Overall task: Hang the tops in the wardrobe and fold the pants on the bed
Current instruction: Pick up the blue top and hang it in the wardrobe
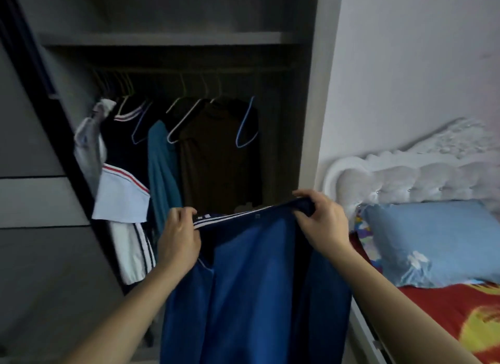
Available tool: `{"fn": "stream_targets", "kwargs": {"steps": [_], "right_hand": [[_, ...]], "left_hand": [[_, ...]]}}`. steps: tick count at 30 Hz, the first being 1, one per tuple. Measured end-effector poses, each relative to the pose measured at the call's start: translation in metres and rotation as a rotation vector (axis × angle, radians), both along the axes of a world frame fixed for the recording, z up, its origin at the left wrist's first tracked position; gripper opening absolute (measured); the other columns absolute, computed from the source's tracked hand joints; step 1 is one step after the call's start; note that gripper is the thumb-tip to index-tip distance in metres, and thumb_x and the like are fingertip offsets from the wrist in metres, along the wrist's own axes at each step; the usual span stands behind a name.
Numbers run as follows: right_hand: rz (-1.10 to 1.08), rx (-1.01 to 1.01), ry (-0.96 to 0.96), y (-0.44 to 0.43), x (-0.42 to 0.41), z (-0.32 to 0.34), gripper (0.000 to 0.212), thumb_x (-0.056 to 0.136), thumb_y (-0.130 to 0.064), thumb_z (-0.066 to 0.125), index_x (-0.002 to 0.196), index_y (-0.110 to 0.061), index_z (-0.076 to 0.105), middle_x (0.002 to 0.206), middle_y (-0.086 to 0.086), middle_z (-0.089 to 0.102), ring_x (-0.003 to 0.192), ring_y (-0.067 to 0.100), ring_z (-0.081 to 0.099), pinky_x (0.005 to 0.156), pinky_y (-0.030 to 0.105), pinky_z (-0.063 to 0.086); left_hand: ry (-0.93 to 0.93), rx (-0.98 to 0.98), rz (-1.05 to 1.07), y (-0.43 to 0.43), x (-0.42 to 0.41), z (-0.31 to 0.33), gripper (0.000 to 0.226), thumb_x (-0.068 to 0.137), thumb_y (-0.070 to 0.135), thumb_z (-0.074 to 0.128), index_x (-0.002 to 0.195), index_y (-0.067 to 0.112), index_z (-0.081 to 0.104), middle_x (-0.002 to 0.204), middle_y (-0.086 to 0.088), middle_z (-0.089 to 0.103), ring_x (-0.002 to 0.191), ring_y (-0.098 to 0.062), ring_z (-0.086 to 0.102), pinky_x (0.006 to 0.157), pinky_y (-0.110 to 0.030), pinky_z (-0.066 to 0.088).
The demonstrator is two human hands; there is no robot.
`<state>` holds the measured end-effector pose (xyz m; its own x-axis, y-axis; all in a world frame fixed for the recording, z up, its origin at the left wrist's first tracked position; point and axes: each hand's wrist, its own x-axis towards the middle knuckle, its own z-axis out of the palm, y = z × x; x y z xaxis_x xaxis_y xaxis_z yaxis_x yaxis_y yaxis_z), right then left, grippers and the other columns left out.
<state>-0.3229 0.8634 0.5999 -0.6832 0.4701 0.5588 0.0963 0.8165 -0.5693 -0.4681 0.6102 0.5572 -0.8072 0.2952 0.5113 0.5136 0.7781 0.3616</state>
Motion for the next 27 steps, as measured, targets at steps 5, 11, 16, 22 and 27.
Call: {"fn": "stream_targets", "kwargs": {"steps": [5, 11, 16, 22, 27], "right_hand": [[0.004, -0.017, 0.030, -0.051, -0.055, 0.011, 0.025, 0.081, -0.028, 0.071, 0.104, -0.037, 0.068, 0.101, -0.012, 0.068, 0.094, 0.014, 0.064, 0.079, 0.036, 0.054], [0.079, -0.122, -0.052, -0.085, -0.110, 0.005, 0.024, 0.083, -0.022, 0.069, 0.102, -0.036, 0.069, 0.097, -0.018, 0.067, 0.089, 0.003, 0.063, 0.078, 0.037, 0.058], [0.117, -0.171, -0.132, -0.072, -0.160, -0.001, 0.020, 0.082, -0.029, 0.070, 0.098, -0.042, 0.067, 0.088, -0.015, 0.067, 0.081, 0.004, 0.065, 0.071, 0.038, 0.060], [0.243, -0.458, -0.213, -0.065, -0.248, -0.004, 0.023, 0.094, -0.013, 0.053, 0.101, -0.026, 0.071, 0.083, 0.002, 0.071, 0.074, 0.025, 0.069, 0.063, 0.038, 0.060], [0.338, -0.690, -0.034, -0.042, -0.345, 0.036, 0.028, 0.096, -0.008, 0.055, 0.123, -0.008, 0.063, 0.080, 0.002, 0.066, 0.076, 0.017, 0.068, 0.063, 0.031, 0.059]], "left_hand": [[-0.008, -0.033, 0.091, -0.067, -0.044, 0.008, 0.015, 0.093, 0.024, 0.055, 0.089, 0.010, 0.061, 0.079, -0.013, 0.069, 0.077, -0.039, 0.064, 0.059, -0.037, 0.042], [-0.076, 0.149, 0.083, -0.088, -0.102, 0.025, 0.013, 0.093, 0.017, 0.043, 0.080, 0.014, 0.042, 0.072, -0.011, 0.061, 0.072, -0.040, 0.056, 0.062, -0.040, 0.042], [-0.177, 0.421, -0.004, -0.063, -0.136, 0.048, 0.015, 0.095, 0.015, 0.042, 0.083, 0.012, 0.051, 0.079, -0.006, 0.064, 0.079, -0.035, 0.055, 0.075, -0.044, 0.045], [-0.287, 0.490, -0.114, -0.033, -0.192, 0.070, 0.026, 0.086, 0.027, 0.042, 0.079, 0.004, 0.054, 0.074, -0.009, 0.064, 0.077, -0.029, 0.058, 0.074, -0.045, 0.046], [-0.289, 0.305, -0.074, -0.011, -0.247, 0.075, 0.018, 0.081, 0.012, 0.057, 0.064, 0.012, 0.049, 0.059, 0.000, 0.055, 0.058, -0.020, 0.052, 0.055, -0.034, 0.039]]}}
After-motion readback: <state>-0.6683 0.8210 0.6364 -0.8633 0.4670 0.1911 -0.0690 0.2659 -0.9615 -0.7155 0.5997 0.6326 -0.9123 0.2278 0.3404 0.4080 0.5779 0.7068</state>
